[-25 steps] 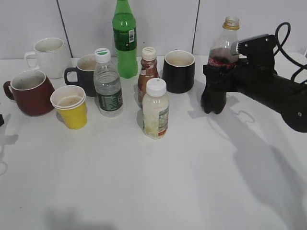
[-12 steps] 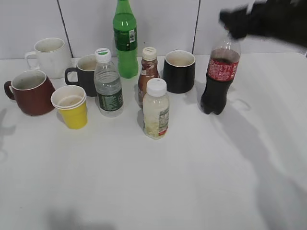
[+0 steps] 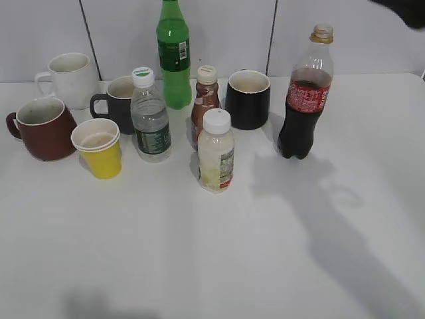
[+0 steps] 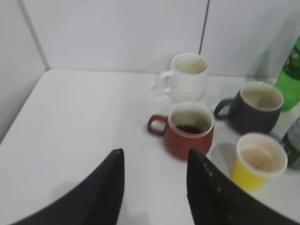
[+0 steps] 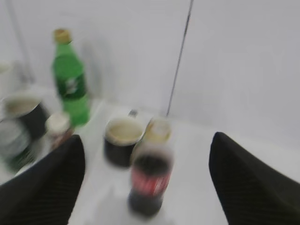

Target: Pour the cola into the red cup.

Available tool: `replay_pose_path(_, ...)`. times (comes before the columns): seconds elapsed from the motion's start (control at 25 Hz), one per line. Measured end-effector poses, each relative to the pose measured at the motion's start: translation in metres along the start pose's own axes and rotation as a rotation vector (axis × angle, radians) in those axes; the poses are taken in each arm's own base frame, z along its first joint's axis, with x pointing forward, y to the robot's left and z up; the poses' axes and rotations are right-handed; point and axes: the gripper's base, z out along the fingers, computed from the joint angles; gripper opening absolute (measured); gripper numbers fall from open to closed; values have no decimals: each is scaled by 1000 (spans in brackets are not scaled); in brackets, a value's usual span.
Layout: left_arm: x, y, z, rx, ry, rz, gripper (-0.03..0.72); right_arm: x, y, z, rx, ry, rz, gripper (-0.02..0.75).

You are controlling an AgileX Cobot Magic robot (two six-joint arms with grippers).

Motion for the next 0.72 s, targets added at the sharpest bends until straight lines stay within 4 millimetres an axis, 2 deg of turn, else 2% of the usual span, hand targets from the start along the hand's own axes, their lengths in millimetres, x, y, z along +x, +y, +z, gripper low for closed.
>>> replay_pose_path(0.16, 13, 9, -45, -37, -2, -27, 347, 22, 10, -56, -77, 125, -18, 613)
replay_pose_path(0.36, 37, 17, -92, -36, -10, -31, 347, 66, -10, -135, -55, 334, -46, 603)
replay_pose_path(0.48, 55, 19, -109, -25, 48, 13, 347, 90, -21, -179, -70, 334, -24, 597)
replay_pose_path(0.6, 68, 19, -120, -7, 95, 37, 347, 118, -24, -203, -97, 307, 4, 596)
replay_pose_path(0.72, 79, 18, -120, 22, 112, 64, 347, 143, -23, -208, -125, 291, 22, 595)
